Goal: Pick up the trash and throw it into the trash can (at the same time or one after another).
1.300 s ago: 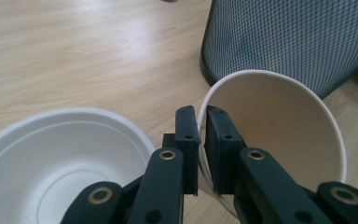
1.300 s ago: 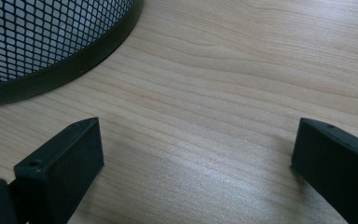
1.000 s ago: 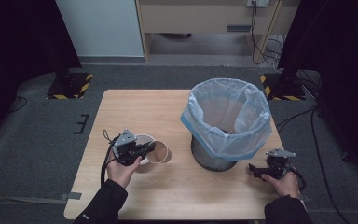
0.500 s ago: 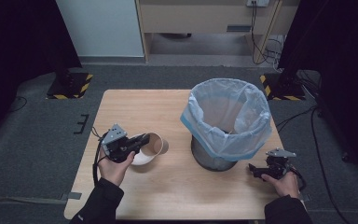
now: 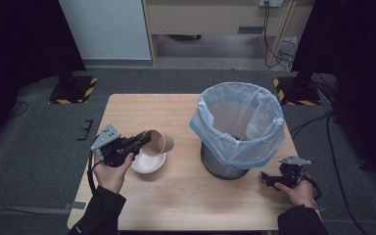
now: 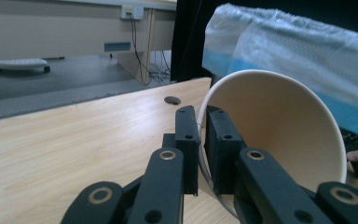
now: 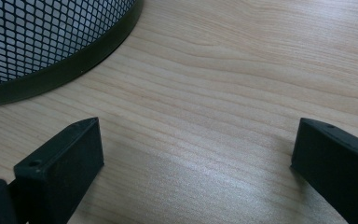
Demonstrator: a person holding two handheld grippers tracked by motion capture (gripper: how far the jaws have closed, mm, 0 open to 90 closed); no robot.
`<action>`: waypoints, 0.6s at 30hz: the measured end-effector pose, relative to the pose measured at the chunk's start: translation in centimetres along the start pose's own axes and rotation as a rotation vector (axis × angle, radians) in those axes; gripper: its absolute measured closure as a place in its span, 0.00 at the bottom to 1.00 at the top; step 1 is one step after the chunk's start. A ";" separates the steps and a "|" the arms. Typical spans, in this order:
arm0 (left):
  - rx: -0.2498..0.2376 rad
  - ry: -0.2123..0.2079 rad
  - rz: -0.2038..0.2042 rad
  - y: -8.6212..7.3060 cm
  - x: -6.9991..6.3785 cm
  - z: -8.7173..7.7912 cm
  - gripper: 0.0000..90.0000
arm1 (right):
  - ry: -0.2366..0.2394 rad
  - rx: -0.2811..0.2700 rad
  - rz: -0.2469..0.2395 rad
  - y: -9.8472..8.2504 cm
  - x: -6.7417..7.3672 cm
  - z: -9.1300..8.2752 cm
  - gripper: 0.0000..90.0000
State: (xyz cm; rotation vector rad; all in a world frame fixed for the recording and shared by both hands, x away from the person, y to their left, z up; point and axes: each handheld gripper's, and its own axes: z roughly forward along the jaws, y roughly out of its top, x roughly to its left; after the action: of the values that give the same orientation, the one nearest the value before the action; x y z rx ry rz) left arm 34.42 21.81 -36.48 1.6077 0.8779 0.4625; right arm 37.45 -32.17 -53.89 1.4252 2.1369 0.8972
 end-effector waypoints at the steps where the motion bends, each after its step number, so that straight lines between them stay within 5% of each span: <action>1: -0.007 0.000 0.002 0.3 0.0 -0.1 0.93 | 0.000 0.000 0.000 0.0 0.0 0.0 0.03; 18: -0.172 -0.003 0.045 6.2 -0.7 -1.7 0.93 | 0.000 0.000 0.000 0.0 0.0 0.0 0.03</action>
State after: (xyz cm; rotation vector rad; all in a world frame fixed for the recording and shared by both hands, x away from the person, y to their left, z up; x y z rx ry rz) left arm 34.51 22.25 -30.05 1.4716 0.7799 0.5527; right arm 37.45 -32.17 -53.89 1.4253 2.1370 0.8970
